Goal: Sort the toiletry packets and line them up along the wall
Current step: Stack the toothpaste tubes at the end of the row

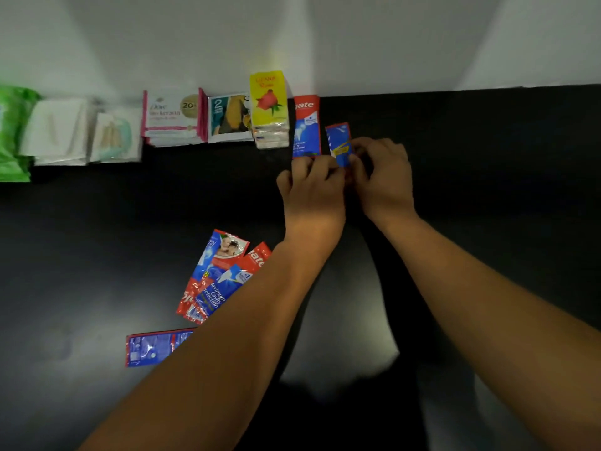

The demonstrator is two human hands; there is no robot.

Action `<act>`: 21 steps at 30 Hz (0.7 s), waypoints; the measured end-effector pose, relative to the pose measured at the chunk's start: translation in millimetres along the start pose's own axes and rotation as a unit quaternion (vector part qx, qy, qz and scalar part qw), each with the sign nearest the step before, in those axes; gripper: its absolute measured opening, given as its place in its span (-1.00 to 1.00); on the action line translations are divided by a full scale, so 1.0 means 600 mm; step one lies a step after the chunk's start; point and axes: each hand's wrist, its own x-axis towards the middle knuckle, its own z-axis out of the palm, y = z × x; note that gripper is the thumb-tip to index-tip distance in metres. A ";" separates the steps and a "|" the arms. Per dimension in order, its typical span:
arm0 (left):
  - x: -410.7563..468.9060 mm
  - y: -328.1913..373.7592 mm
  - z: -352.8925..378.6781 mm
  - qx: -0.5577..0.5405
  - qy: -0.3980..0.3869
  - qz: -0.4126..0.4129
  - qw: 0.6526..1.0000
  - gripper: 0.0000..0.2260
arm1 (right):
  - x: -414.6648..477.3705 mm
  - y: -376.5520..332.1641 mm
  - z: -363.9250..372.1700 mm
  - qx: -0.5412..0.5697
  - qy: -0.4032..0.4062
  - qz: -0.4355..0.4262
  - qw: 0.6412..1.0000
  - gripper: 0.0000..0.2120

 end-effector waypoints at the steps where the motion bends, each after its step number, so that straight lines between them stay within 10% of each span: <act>1: 0.004 -0.002 0.002 0.015 0.002 -0.008 1.000 -0.83 | -0.001 0.004 -0.002 -0.007 -0.020 -0.026 0.999 -0.72; 9: 0.038 -0.027 0.008 0.031 0.028 -0.023 0.999 -0.74 | 0.038 0.009 -0.008 -0.156 -0.139 -0.087 0.974 -0.57; 21: 0.018 -0.047 -0.025 -0.077 0.011 -0.053 0.996 -0.69 | 0.052 -0.003 -0.001 -0.133 -0.102 -0.073 0.983 -0.50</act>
